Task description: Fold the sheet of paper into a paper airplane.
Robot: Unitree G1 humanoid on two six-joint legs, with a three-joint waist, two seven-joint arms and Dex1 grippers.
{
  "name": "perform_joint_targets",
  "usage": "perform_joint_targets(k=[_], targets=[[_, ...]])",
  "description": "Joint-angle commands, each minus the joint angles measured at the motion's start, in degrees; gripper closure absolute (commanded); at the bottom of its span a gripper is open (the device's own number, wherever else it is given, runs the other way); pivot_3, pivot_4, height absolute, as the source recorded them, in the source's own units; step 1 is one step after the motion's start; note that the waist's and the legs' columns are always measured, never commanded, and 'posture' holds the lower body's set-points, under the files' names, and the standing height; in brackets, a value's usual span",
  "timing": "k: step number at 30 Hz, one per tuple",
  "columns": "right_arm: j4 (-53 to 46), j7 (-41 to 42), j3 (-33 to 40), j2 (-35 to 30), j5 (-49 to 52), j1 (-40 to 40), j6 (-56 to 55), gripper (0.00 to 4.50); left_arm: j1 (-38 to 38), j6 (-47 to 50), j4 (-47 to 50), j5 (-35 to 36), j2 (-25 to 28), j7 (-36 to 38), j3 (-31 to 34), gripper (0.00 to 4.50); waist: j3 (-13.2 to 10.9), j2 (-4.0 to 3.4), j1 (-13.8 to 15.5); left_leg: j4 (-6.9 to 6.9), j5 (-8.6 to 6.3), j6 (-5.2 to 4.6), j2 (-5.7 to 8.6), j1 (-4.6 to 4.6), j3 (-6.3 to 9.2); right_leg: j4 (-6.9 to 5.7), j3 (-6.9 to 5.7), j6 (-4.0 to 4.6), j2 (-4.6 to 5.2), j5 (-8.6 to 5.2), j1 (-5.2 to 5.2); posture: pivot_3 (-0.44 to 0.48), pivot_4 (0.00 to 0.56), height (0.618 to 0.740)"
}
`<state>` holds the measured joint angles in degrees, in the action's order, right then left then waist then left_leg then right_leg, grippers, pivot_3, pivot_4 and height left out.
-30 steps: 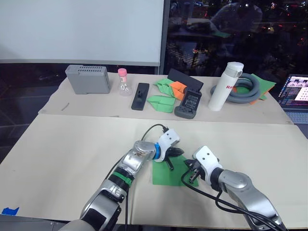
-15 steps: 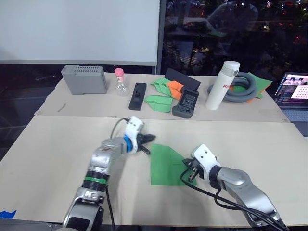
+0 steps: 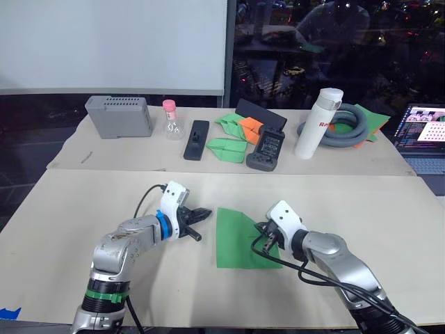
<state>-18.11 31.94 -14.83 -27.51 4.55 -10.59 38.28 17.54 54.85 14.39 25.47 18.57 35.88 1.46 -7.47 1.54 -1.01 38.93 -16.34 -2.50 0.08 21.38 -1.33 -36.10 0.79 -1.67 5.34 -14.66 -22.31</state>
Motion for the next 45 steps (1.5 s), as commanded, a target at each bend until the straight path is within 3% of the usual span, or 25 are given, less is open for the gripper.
perform_joint_targets(k=[1, 5, 14, 22, 27, 32, 38, 45], targets=[[3.32, 0.81, -3.14, 0.49, -0.65, 1.55, 1.29, 4.50, 0.92, 2.26, 1.30, 2.65, -2.52, -3.64, 1.79, 3.33, 0.00, 0.00, -0.06, -0.03, 0.00, 0.01, 0.00, -0.02, 0.00, 0.00, -0.01, 0.00, 0.00, 0.00, 0.00, 0.000, 0.150, 0.740], [3.07, 0.74, -3.25, 0.43, -0.97, 2.07, 1.15, 4.50, 1.65, 4.17, 0.14, 3.24, -3.76, -6.46, 1.99, 2.00, 0.00, 0.00, -0.06, -0.07, 0.01, 0.01, -0.01, -0.06, -0.01, 0.00, -0.02, 0.00, -0.02, 0.00, -0.01, 0.000, 0.150, 0.740], [2.39, 0.37, -2.68, 0.60, -1.54, 2.67, 1.49, 4.50, 3.20, 4.33, -2.88, 4.04, -5.40, -8.25, 0.69, 2.00, -0.01, 0.02, 0.05, -0.08, 0.00, 0.02, 0.00, -0.08, -0.02, 0.03, -0.02, 0.00, -0.01, 0.00, 0.00, 0.000, 0.150, 0.740], [2.55, 0.20, -2.66, 0.82, -1.88, 2.49, 1.65, 4.50, 5.39, -0.46, -4.05, 0.77, -1.77, -4.73, -7.22, 4.47, -0.01, 0.01, 0.00, -0.15, 0.00, 0.04, -0.01, -0.07, -0.03, 0.08, 0.00, 0.04, 0.00, 0.00, -0.02, 0.000, 0.150, 0.740], [2.60, -0.01, -2.41, 0.88, -2.11, 2.43, 1.84, 4.50, 6.85, -1.31, -2.04, 0.75, -2.74, -4.66, -10.01, 4.47, -0.01, 0.02, 0.03, -0.18, -0.01, 0.04, -0.01, -0.05, -0.03, 0.13, 0.00, 0.05, 0.10, 0.00, -0.04, 0.000, 0.150, 0.740], [2.01, -0.29, -2.37, 0.90, -2.19, 2.60, 2.37, 4.50, 7.91, -5.94, -0.06, -5.43, 2.31, -1.09, -20.18, 4.47, -0.01, 0.01, 0.04, -0.24, -0.01, 0.05, -0.01, -0.02, -0.03, 0.16, 0.02, 0.07, 0.12, -0.01, -0.08, 0.000, 0.150, 0.740], [0.37, -0.50, -1.89, 0.59, -1.87, 2.77, 3.50, 4.50, 10.21, -9.80, -3.90, -10.79, 5.62, 2.17, -25.88, 4.47, -0.02, 0.00, 0.16, -0.30, -0.01, 0.05, -0.01, 0.18, -0.03, 0.22, 0.00, 0.10, 0.21, -0.02, -0.30, 0.000, 0.150, 0.740], [-4.77, -0.31, 1.02, 0.82, 0.48, 1.85, 6.52, 4.50, 11.24, -12.17, -9.91, -12.32, 3.21, 3.89, -26.35, 4.47, -0.02, -0.03, 0.54, -0.23, 0.04, 0.07, 0.01, 0.75, -0.04, 0.11, -0.06, 0.16, 0.21, 0.02, -0.85, 0.000, 0.150, 0.740]])
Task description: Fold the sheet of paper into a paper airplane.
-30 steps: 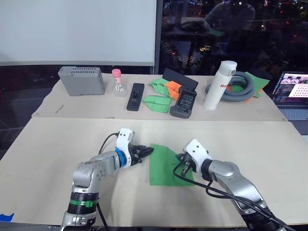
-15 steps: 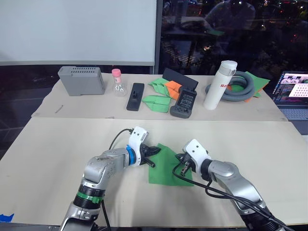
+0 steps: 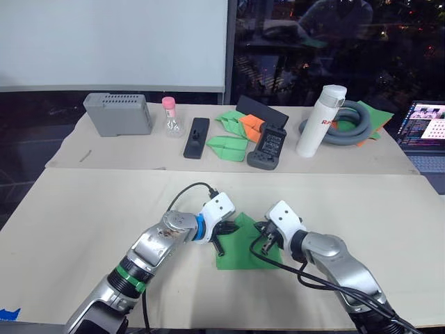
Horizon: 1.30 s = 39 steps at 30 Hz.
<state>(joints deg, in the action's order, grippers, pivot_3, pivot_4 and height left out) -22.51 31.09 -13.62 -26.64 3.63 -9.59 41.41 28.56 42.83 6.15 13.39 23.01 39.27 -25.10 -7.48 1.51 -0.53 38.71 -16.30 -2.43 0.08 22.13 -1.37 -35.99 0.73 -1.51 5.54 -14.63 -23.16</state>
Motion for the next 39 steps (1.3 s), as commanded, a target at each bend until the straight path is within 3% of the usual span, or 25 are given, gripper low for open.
perform_joint_targets(k=[1, 6, 12, 19, 29, 32, 39], targets=[[-1.11, 0.54, 0.71, 0.34, 2.10, 0.56, 4.00, 4.50, 0.08, -0.92, -2.38, -1.03, -1.09, 0.82, -0.23, 4.47, 0.00, 0.00, 0.14, 0.04, 0.00, -0.01, 0.00, 0.06, 0.00, 0.00, -0.02, 0.00, 0.00, 0.00, -0.01, 0.000, 0.150, 0.740], [-2.42, 0.74, 3.88, 3.05, 6.03, -2.09, 5.36, 4.50, -0.79, -1.68, -3.73, -1.96, -1.26, 1.13, -0.31, 4.47, -0.05, -0.05, 0.40, 0.07, 0.01, -0.02, 0.02, 0.09, 0.00, 0.01, -0.06, 0.00, -0.02, 0.00, -0.01, 0.000, 0.150, 0.740], [2.74, 2.58, 2.37, 3.88, 6.88, -6.67, 2.63, 4.50, -0.03, -1.86, -4.55, -2.16, -1.17, 1.58, 0.67, 4.47, -0.15, -0.12, 0.47, 0.15, 0.02, -0.05, 0.08, 0.12, -0.01, -0.01, -0.09, -0.02, -0.13, 0.01, -0.01, 0.000, 0.150, 0.740], [11.38, 6.74, 1.13, 0.68, 5.68, -13.46, -2.66, 4.50, -0.39, -1.45, -4.30, -2.28, -0.66, 1.95, 1.35, 4.47, -0.19, -0.13, 0.39, 0.21, 0.05, -0.10, 0.11, 0.11, -0.14, -0.10, -0.32, -0.04, -0.52, 0.01, -0.01, 0.000, 0.150, 0.740], [19.53, 13.39, -3.96, -1.39, 2.93, -15.39, -10.28, 4.50, -0.70, -0.61, -4.01, -2.16, -1.27, 1.14, 2.34, 4.47, -0.19, -0.13, 0.28, 0.26, 0.06, -0.10, 0.10, 0.06, -0.16, -0.16, -0.28, -0.06, -0.65, 0.02, 0.03, 0.000, 0.150, 0.740], [21.71, 13.63, -4.17, -1.53, 2.02, -15.92, -11.46, 4.50, -1.11, 1.17, -2.78, -0.21, -1.72, 1.53, 4.02, 3.69, -0.19, -0.13, 0.16, 0.28, 0.06, -0.10, 0.10, 0.00, -0.18, -0.20, -0.26, -0.07, -0.66, 0.03, 0.06, 0.000, 0.150, 0.740], [23.12, 14.13, -4.33, -1.40, 1.19, -15.86, -11.16, 4.50, -1.88, 7.24, 3.42, 4.31, 0.68, 2.46, 9.67, 1.30, -0.19, -0.14, -0.21, 0.26, 0.06, -0.10, 0.07, 0.00, -0.16, -0.25, -0.22, -0.07, -0.66, 0.03, 0.03, 0.000, 0.150, 0.740]])
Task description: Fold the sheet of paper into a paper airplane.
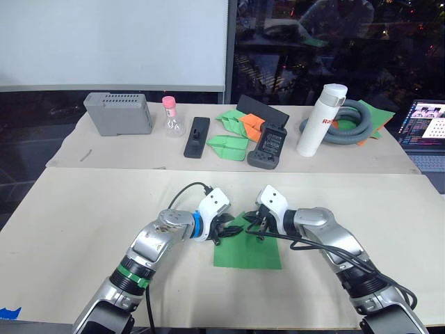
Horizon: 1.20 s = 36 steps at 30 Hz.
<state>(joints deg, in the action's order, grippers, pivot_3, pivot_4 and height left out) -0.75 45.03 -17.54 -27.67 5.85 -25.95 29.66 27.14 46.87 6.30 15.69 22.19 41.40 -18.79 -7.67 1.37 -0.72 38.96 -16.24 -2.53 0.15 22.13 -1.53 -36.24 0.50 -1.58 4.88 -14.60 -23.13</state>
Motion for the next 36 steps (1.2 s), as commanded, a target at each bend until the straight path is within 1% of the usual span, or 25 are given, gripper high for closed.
perform_joint_targets(k=[1, 2, 5, 6, 9, 12, 13, 15, 17, 20, 25, 28, 36], targets=[[1.46, 0.21, -0.44, -0.35, -1.11, 0.64, 0.54, 4.50, -0.47, 4.20, 4.64, 3.71, 1.72, 0.36, 5.58, 0.89, 0.00, 0.00, -0.01, 0.00, 0.00, 0.00, 0.00, 0.00, 0.00, -0.02, 0.01, 0.00, 0.01, 0.00, 0.00, 0.000, 0.150, 0.740], [1.50, 0.25, -0.49, -0.33, -1.14, 0.78, 0.53, 4.50, -0.27, 5.17, 5.55, 5.21, 1.72, 0.09, 7.79, 0.65, 0.00, 0.00, 0.00, 0.00, 0.00, 0.00, 0.00, 0.00, 0.01, -0.01, 0.01, 0.00, 0.02, 0.00, -0.01, 0.000, 0.150, 0.740], [1.22, 0.26, -0.79, -0.23, -1.29, 1.40, 0.45, 4.50, 0.49, 6.62, 7.27, 9.13, 1.36, -0.45, 13.67, 0.65, 0.00, 0.00, 0.01, 0.01, 0.00, 0.01, 0.00, 0.00, 0.02, -0.02, 0.00, 0.00, 0.17, 0.00, -0.02, 0.000, 0.150, 0.740], [1.07, 0.20, -0.91, -0.12, -1.33, 1.58, 0.47, 4.50, 0.62, 6.45, 7.67, 9.89, 1.45, -0.47, 15.02, 0.86, 0.00, 0.00, 0.02, 0.00, 0.00, 0.01, 0.00, 0.00, 0.02, -0.01, -0.01, 0.00, 0.30, 0.00, -0.01, 0.000, 0.150, 0.740], [0.93, 0.07, -1.15, 0.18, -1.41, 1.89, 0.51, 4.50, 0.63, 6.36, 7.79, 10.28, 2.20, -0.34, 15.38, 1.84, 0.00, 0.00, 0.01, 0.00, 0.00, 0.02, 0.01, -0.02, 0.02, -0.01, -0.01, -0.01, 0.30, 0.01, 0.00, 0.000, 0.150, 0.740], [0.85, 0.06, -1.51, 0.37, -1.65, 1.98, 0.54, 4.50, 0.27, 2.46, 6.40, 6.34, 3.39, 0.23, 10.40, 2.89, 0.00, 0.00, 0.03, -0.01, 0.01, 0.04, 0.02, -0.03, 0.01, -0.02, -0.01, -0.01, 0.28, 0.01, 0.00, 0.000, 0.150, 0.740], [0.78, 0.08, -1.58, 0.39, -1.76, 2.00, 0.51, 4.50, 0.46, 0.37, 5.62, 3.46, 4.12, 0.17, 6.98, 3.16, 0.00, 0.00, 0.03, -0.01, 0.01, 0.04, 0.02, -0.04, 0.01, -0.02, -0.01, -0.01, 0.28, 0.01, 0.00, 0.000, 0.150, 0.740], [0.58, 0.04, -1.58, 0.44, -1.88, 2.04, 0.59, 4.50, 0.74, -1.41, 4.38, 1.50, 2.84, -0.62, 3.82, 3.88, 0.00, -0.01, 0.04, -0.02, 0.01, 0.05, 0.04, -0.06, 0.00, -0.01, 0.01, -0.01, 0.28, 0.01, 0.03, 0.000, 0.150, 0.740], [-0.01, -0.03, -1.43, 0.31, -1.84, 2.27, 0.91, 4.50, 0.88, -3.33, 3.27, 0.03, 1.51, -0.55, 1.23, 4.49, 0.00, 0.00, 0.07, -0.02, 0.01, 0.05, 0.04, -0.04, 0.00, -0.01, 0.02, -0.01, 0.29, 0.01, 0.01, 0.000, 0.150, 0.740], [-0.85, -0.32, -1.05, 0.10, -1.80, 2.73, 1.38, 4.50, 0.46, -4.26, 1.59, -0.93, -0.37, -0.73, -0.72, 4.49, 0.00, 0.00, 0.04, -0.03, 0.01, 0.05, 0.03, -0.01, 0.00, 0.00, 0.11, -0.01, 0.32, 0.01, -0.02, 0.000, 0.150, 0.740], [-2.01, -0.95, -0.38, 0.26, -1.58, 3.60, 1.10, 4.50, -2.06, -7.81, -2.86, -5.50, -0.89, -2.06, -4.74, 4.49, 0.00, 0.00, 0.08, -0.05, 0.01, 0.05, 0.02, -0.01, 0.00, 0.00, 0.11, -0.01, 0.30, 0.01, -0.03, 0.000, 0.150, 0.740], [-2.25, -1.46, 0.03, 0.60, -1.48, 3.95, 0.18, 4.50, -3.48, -7.82, -2.70, -5.78, -0.91, -2.28, -4.31, 4.49, 0.01, 0.00, 0.08, -0.04, 0.01, 0.04, 0.02, -0.07, 0.00, 0.01, 0.12, -0.01, 0.35, 0.01, 0.05, 0.000, 0.150, 0.740], [-1.25, -1.83, -0.65, 3.41, -1.98, 2.13, -3.76, 4.50, -7.74, -6.29, 1.91, -4.38, -0.68, -3.54, -1.31, 4.49, 0.01, 0.00, -0.20, -0.05, 0.01, 0.04, -0.02, -0.13, -0.01, -0.05, 0.13, -0.01, 0.32, 0.01, 0.03, 0.000, 0.150, 0.740]])
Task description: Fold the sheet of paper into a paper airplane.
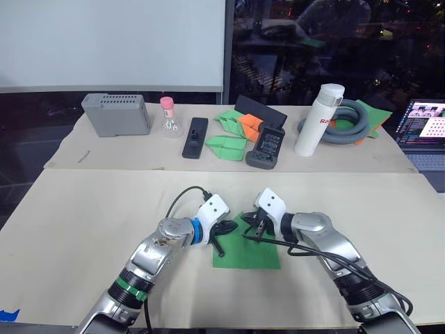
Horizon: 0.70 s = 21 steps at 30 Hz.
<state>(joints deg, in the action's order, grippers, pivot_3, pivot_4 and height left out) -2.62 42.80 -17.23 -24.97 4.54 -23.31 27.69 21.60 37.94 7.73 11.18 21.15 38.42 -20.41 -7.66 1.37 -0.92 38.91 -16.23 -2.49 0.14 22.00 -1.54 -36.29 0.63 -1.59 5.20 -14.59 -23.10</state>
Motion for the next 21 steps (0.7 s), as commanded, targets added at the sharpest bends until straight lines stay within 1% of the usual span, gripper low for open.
perform_joint_targets(k=[1, 6, 11, 16, 21], targets=[[1.05, 0.71, -1.43, 0.80, -1.01, -0.75, -2.24, 4.50, -2.64, 2.84, 0.99, 0.26, 0.38, -0.65, 0.59, 4.49, 0.00, 0.00, -0.03, 0.00, 0.00, 0.00, 0.00, 0.00, 0.00, -0.01, 0.00, 0.00, 0.00, 0.00, -0.01, 0.000, 0.150, 0.740], [1.95, 2.41, -3.45, 1.03, -2.37, -1.15, -3.50, 4.50, -3.77, 2.19, 2.07, -0.50, 0.16, -2.10, 1.62, 4.49, 0.00, 0.00, 0.12, 0.01, 0.00, 0.00, 0.03, 0.00, -0.01, -0.01, -0.04, 0.00, -0.02, 0.00, 0.00, 0.000, 0.150, 0.740], [3.12, 2.82, -5.21, 1.14, -4.21, -2.05, -3.10, 4.50, -3.75, 2.56, 2.01, -0.16, 0.04, -1.93, 1.51, 4.49, 0.00, 0.00, 0.03, 0.01, 0.00, 0.00, 0.02, -0.03, -0.02, -0.03, -0.05, 0.00, -0.02, 0.00, 0.00, 0.000, 0.150, 0.740], [7.81, -1.56, -3.28, 1.29, -6.90, -3.58, -2.43, 4.50, -3.93, 2.79, 2.23, -0.02, -0.16, -2.19, 1.54, 4.49, 0.00, 0.00, 0.09, 0.01, 0.00, 0.00, 0.02, -0.14, -0.05, -0.10, -0.04, 0.00, -0.01, 0.00, 0.05, 0.000, 0.150, 0.740], [9.09, -1.21, -0.95, -1.12, -6.14, -4.17, -3.56, 4.50, -4.20, 2.94, 2.28, -0.01, -0.19, -2.39, 1.73, 4.49, 0.00, 0.00, 0.36, 0.04, 0.00, 0.00, 0.05, -0.17, -0.07, -0.19, -0.02, 0.00, 0.06, 0.00, 0.07, 0.000, 0.150, 0.740]])
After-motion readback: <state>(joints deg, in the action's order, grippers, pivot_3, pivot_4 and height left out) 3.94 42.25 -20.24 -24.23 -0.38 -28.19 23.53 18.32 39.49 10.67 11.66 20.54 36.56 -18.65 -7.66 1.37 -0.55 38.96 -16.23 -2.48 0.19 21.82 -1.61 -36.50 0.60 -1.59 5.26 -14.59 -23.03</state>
